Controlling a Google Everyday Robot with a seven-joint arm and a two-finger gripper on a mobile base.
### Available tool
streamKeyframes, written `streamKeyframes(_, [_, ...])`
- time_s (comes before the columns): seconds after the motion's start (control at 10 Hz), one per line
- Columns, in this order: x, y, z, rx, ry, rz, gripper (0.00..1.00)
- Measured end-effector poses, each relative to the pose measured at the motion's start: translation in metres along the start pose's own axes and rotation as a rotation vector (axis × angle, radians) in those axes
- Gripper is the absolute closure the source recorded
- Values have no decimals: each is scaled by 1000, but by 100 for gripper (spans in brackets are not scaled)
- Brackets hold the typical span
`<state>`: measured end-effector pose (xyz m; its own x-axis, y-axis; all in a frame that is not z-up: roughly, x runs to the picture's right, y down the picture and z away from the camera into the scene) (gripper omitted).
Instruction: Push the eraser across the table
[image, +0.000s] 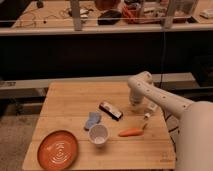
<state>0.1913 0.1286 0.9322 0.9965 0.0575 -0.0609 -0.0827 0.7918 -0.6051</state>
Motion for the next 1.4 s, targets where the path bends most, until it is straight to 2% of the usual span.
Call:
streamKeyframes(0.3, [-12, -3, 2, -5, 2, -27, 96])
streamKeyframes(0.6, [-42, -5, 1, -8, 1, -74, 96])
streamKeyframes(1.2, [-65, -6, 1, -13, 15, -126, 96])
streamKeyframes(1.4, [-92, -6, -1, -13, 10, -165, 96])
